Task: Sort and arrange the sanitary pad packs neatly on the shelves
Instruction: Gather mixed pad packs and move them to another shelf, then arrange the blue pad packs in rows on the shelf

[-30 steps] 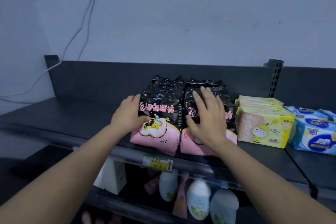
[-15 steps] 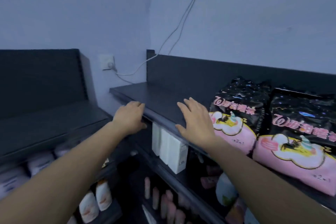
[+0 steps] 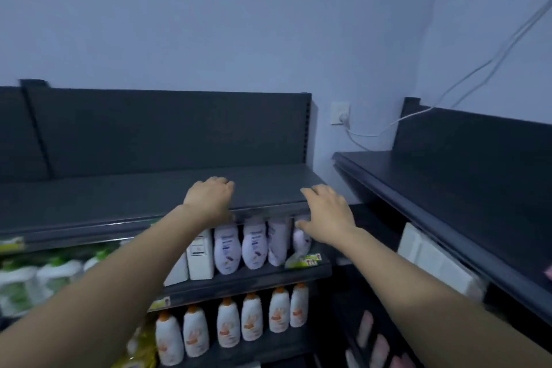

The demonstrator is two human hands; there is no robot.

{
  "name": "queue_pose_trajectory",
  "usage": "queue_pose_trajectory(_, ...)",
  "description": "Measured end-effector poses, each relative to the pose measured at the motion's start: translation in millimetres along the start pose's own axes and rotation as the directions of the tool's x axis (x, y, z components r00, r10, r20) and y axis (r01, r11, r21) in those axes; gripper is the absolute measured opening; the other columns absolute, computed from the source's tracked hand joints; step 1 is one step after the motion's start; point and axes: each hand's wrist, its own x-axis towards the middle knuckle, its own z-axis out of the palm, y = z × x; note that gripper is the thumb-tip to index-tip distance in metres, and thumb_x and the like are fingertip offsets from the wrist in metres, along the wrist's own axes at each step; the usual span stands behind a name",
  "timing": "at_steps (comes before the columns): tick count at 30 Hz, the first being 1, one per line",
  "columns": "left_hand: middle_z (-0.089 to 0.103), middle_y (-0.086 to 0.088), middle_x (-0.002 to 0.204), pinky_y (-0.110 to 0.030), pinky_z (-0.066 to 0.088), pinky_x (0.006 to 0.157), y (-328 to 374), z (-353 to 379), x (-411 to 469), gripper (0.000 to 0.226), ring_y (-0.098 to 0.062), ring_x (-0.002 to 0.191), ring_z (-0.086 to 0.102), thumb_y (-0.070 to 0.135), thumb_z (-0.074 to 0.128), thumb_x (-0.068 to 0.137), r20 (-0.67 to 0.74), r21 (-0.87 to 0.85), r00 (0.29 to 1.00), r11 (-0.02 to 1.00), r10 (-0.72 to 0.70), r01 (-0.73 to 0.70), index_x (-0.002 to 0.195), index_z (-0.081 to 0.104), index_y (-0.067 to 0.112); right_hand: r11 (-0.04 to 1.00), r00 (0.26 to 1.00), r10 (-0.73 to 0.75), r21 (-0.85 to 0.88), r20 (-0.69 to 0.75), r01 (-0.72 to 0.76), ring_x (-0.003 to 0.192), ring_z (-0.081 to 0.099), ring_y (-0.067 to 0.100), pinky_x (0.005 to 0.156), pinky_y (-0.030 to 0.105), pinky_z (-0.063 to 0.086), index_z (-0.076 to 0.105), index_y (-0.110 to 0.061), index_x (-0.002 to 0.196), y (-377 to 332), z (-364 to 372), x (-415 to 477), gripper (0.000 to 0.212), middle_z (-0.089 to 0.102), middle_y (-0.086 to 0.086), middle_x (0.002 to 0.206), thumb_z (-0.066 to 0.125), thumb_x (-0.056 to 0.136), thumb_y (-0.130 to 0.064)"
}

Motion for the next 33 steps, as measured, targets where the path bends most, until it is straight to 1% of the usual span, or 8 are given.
queue_pose_trajectory(3,0.051,-0.003,0.129,-0.036,0.040,0.096,-63,3,-26,0.052,-0.022,0.125,0.046,0.044,0.064,0.085,0.019,0.019,0.996,0.996,-0.091,0.090,0.124,0.048,0.014,0.998,0.998,-0.059,0.019,0.029,0.059,0.136,0.031,0.027,0.107,0.039,0.032,0.035,-0.019,0.143,-63,8,23,0.071,0.040,0.007,0.143,0.063,0.085,-0.047)
queue_pose_trajectory(7,0.050,-0.004,0.131,-0.035,0.039,0.097,-149,9,-62,0.049,-0.022,0.126,0.045,0.038,0.063,0.087,0.038,0.057,0.984,0.983,-0.176,0.174,0.127,0.048,0.013,0.989,0.989,-0.140,0.057,0.051,0.137,0.137,0.030,0.026,0.108,0.039,0.030,0.034,-0.019,0.144,-149,19,50,0.071,0.039,0.006,0.144,0.063,0.086,-0.048)
queue_pose_trajectory(10,0.052,-0.005,0.127,-0.035,0.040,0.094,-210,16,-89,0.043,-0.023,0.123,0.046,0.036,0.062,0.088,0.050,0.081,0.969,0.968,-0.241,0.236,0.122,0.050,0.013,0.978,0.980,-0.191,0.090,0.053,0.186,0.136,0.031,0.026,0.107,0.038,0.031,0.036,-0.019,0.142,-214,27,66,0.070,0.040,0.006,0.143,0.065,0.084,-0.046)
queue_pose_trajectory(15,0.051,-0.004,0.130,-0.035,0.040,0.096,-297,25,-138,0.053,-0.023,0.124,0.046,0.042,0.063,0.087,0.065,0.115,0.934,0.933,-0.351,0.342,0.129,0.048,0.013,0.947,0.956,-0.290,0.162,0.050,0.279,0.136,0.030,0.026,0.108,0.038,0.030,0.039,-0.018,0.140,-314,41,87,0.068,0.039,0.006,0.142,0.065,0.084,-0.046)
queue_pose_trajectory(18,0.050,-0.004,0.131,-0.036,0.041,0.096,-342,28,-165,0.055,-0.023,0.124,0.046,0.042,0.064,0.086,0.064,0.119,0.905,0.904,-0.420,0.411,0.130,0.048,0.014,0.921,0.934,-0.355,0.188,0.046,0.341,0.135,0.030,0.026,0.108,0.038,0.030,0.038,-0.018,0.141,-368,47,97,0.069,0.039,0.007,0.143,0.065,0.084,-0.047)
queue_pose_trajectory(23,0.046,-0.005,0.138,-0.037,0.040,0.101,-407,31,-201,0.059,-0.023,0.129,0.042,0.040,0.061,0.087,0.090,0.135,0.843,0.846,-0.529,0.516,0.136,0.044,0.013,0.877,0.893,-0.449,0.210,0.042,0.431,0.134,0.033,0.027,0.107,0.038,0.031,0.038,-0.018,0.141,-443,55,116,0.068,0.040,0.007,0.141,0.064,0.084,-0.046)
queue_pose_trajectory(30,0.049,-0.005,0.132,-0.037,0.042,0.097,-484,43,-231,0.057,-0.023,0.125,0.045,0.041,0.063,0.085,0.091,0.170,0.759,0.761,-0.644,0.625,0.132,0.047,0.013,0.803,0.824,-0.564,0.256,0.040,0.537,0.132,0.034,0.026,0.105,0.039,0.033,0.039,-0.019,0.140,-533,74,148,0.066,0.042,0.006,0.140,0.063,0.084,-0.045)
queue_pose_trajectory(33,0.052,-0.003,0.123,-0.036,0.045,0.091,-519,51,-234,0.050,-0.022,0.118,0.049,0.038,0.063,0.084,0.073,0.187,0.728,0.727,-0.681,0.661,0.126,0.050,0.014,0.769,0.796,-0.605,0.276,0.025,0.576,0.133,0.034,0.026,0.106,0.039,0.032,0.041,-0.019,0.139,-572,84,168,0.066,0.041,0.006,0.140,0.064,0.083,-0.047)
